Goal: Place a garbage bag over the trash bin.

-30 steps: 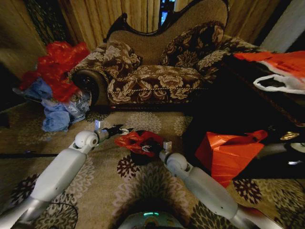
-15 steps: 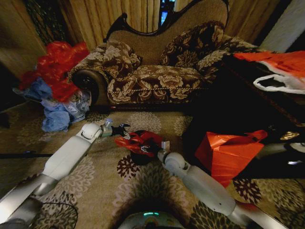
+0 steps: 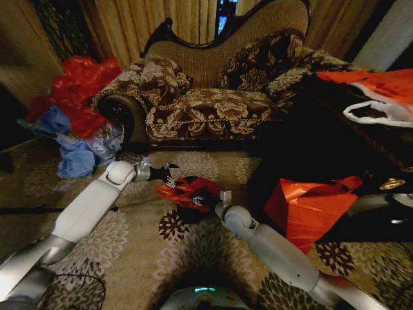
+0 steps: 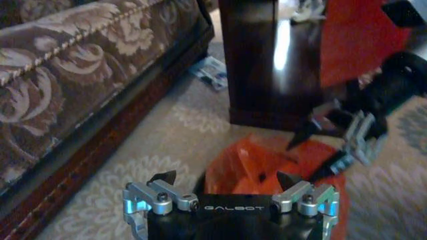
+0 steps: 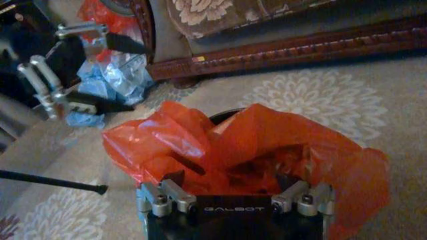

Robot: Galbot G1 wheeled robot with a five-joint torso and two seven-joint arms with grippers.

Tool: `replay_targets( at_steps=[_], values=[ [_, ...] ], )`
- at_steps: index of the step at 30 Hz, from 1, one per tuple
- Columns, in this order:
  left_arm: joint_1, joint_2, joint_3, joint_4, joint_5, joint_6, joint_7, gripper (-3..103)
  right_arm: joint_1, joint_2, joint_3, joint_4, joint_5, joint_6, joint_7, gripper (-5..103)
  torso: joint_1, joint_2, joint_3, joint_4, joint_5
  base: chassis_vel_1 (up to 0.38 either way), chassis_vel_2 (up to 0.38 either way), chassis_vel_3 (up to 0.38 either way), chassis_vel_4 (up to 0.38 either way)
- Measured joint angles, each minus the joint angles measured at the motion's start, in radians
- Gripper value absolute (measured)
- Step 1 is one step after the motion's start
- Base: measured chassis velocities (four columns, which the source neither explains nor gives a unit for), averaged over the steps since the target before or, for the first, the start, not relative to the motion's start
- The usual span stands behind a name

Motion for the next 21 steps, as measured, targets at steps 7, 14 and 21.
replay_targets(
  at_steps=[7, 14, 21],
  values=[
    [-0.005, 0.03, 0.057, 0.05, -0.01, -0.046, 0.043, 100, 0.007, 0.011, -0.015, -0.004, -0.006, 0.002, 0.006, 90, 0.0, 0.0, 0.0, -0.0003, -0.0002, 0.0, 0.0, 0.0, 0.0],
    [-0.025, -0.076, 0.067, 0.162, 0.026, -0.068, 0.051, 100, 0.012, 0.027, -0.031, -0.015, -0.009, 0.002, 0.013, 90, 0.0, 0.0, 0.0, -0.0004, 0.0, 0.0, 0.0, 0.0, 0.0],
    [-0.046, -0.117, 0.086, 0.214, 0.064, -0.083, 0.034, 100, 0.001, 0.019, -0.026, -0.006, -0.012, 0.002, 0.006, 90, 0.0, 0.0, 0.0, 0.0003, 0.0, 0.0, 0.0, 0.0, 0.0]
  ],
)
